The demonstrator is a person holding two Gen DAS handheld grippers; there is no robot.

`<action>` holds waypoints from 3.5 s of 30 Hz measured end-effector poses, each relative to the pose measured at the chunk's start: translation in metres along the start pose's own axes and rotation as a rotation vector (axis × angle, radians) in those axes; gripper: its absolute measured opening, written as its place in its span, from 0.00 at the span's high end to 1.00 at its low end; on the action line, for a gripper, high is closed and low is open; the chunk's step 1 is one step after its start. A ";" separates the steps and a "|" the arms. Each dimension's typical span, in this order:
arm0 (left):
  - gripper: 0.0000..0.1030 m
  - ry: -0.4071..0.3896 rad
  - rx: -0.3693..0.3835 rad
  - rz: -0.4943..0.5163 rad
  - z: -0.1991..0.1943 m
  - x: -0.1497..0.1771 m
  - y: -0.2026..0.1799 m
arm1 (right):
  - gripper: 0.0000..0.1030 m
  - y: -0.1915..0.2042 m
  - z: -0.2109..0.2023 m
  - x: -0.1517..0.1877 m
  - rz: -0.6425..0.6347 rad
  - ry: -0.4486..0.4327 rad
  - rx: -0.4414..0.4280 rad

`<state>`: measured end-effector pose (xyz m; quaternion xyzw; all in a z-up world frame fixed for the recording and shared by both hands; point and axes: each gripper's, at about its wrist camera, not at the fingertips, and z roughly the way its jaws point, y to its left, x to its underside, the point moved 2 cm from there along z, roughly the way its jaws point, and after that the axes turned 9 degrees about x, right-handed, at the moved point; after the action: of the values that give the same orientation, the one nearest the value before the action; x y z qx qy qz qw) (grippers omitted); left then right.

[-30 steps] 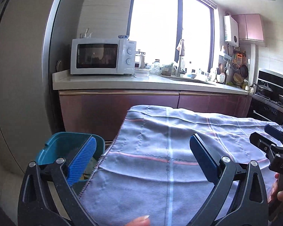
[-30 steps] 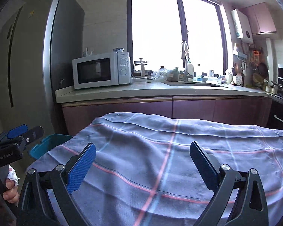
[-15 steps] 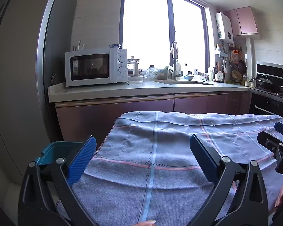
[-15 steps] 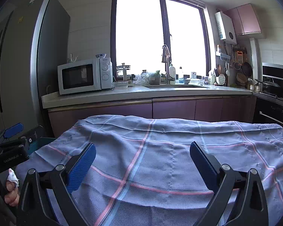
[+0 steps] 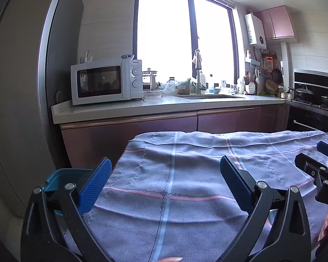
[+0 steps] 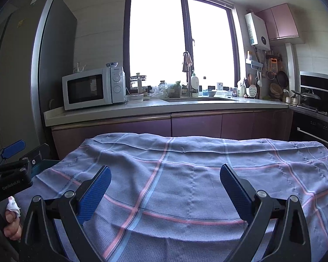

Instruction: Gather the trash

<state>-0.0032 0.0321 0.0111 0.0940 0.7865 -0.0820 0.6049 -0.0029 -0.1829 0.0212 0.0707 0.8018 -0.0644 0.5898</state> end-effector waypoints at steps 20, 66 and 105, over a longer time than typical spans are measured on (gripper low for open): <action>0.05 -0.006 0.002 -0.004 0.001 0.000 -0.002 | 0.07 -0.002 0.000 -0.001 0.009 -0.005 0.016; 0.05 -0.039 -0.010 -0.005 -0.005 0.000 -0.004 | 0.07 -0.011 -0.004 -0.004 0.040 -0.036 0.027; 0.05 -0.034 -0.012 -0.003 -0.004 -0.001 -0.008 | 0.07 -0.012 -0.003 -0.003 0.049 -0.030 0.029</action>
<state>-0.0083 0.0256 0.0131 0.0880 0.7766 -0.0797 0.6187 -0.0073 -0.1944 0.0255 0.0978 0.7899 -0.0624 0.6021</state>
